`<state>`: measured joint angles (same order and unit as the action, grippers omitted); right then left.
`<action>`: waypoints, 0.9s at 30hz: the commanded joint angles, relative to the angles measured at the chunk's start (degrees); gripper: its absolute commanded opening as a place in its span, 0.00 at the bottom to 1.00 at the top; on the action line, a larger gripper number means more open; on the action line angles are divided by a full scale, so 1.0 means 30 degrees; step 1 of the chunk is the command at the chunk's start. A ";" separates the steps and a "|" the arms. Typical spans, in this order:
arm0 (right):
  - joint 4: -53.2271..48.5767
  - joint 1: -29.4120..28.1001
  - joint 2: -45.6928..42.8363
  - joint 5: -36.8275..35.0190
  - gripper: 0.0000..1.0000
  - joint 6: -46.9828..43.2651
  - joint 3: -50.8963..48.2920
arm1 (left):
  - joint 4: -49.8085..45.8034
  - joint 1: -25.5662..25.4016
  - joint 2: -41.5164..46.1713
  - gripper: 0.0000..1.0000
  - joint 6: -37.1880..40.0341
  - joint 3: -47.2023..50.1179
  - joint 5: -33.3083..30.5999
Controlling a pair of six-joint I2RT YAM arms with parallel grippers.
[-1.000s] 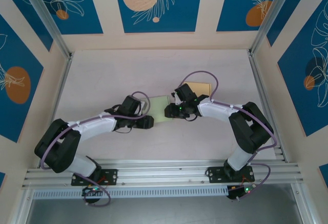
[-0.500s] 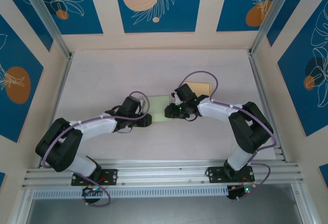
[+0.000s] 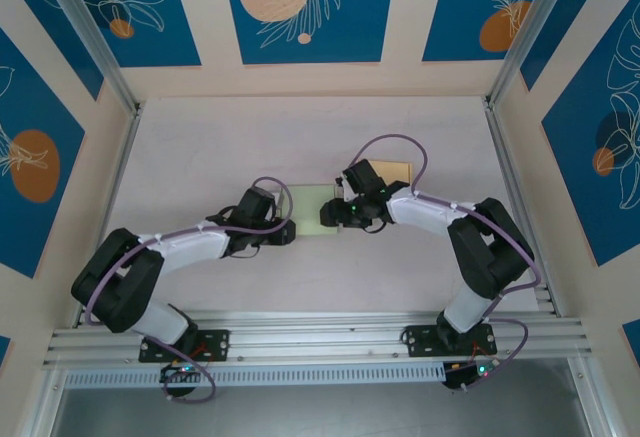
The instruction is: Fold the paper box
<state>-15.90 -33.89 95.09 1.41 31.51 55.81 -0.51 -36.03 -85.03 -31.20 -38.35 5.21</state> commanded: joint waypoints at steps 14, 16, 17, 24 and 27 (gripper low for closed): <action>0.0380 0.1420 0.2870 0.2181 0.60 -0.1751 0.3048 | 0.0854 -0.0032 -0.0677 0.43 -0.0044 0.0068 -0.0302; 0.0400 0.1422 0.3206 0.2305 0.58 -0.1766 0.3192 | 0.1024 -0.0051 -0.0696 0.43 -0.0055 0.0053 -0.0302; 0.0408 0.1448 0.3345 0.2328 0.56 -0.1753 0.3221 | 0.1074 -0.0031 -0.0735 0.43 -0.0050 0.0047 -0.0313; 0.0410 0.1507 0.3854 0.2431 0.51 -0.1808 0.3106 | 0.2365 -0.0002 -0.1001 0.38 0.0198 0.0257 -0.0781; 0.0379 0.1540 0.4002 0.2431 0.50 -0.1823 0.3076 | 0.3449 0.0075 -0.1257 0.37 0.0408 0.0469 -0.0946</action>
<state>-14.09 -29.08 105.45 6.46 27.14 64.18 4.56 -36.01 -87.74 -30.98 -37.93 3.62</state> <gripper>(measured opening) 0.508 0.374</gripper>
